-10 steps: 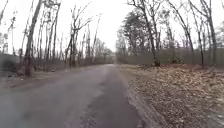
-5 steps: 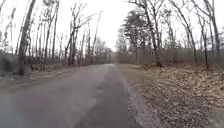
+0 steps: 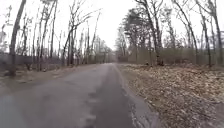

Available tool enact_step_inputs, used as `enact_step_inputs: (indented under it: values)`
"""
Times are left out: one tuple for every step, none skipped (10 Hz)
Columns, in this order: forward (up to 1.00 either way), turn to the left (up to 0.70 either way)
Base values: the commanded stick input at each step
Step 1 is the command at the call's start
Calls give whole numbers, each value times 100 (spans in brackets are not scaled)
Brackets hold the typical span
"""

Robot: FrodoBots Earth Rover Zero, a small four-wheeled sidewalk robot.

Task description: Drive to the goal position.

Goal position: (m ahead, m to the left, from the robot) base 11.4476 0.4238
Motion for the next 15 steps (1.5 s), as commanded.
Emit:
enact_step_inputs:
  values:
    - [100, 0]
    - [100, 0]
    - [100, 0]
    - [100, 0]
    - [100, 0]
    - [100, 0]
    - [100, 0]
    - [100, 0]
    - [100, 0]
    - [100, 0]
    - [100, 0]
    - [100, 0]
    - [100, 0]
    - [100, 0]
    - [100, 0]
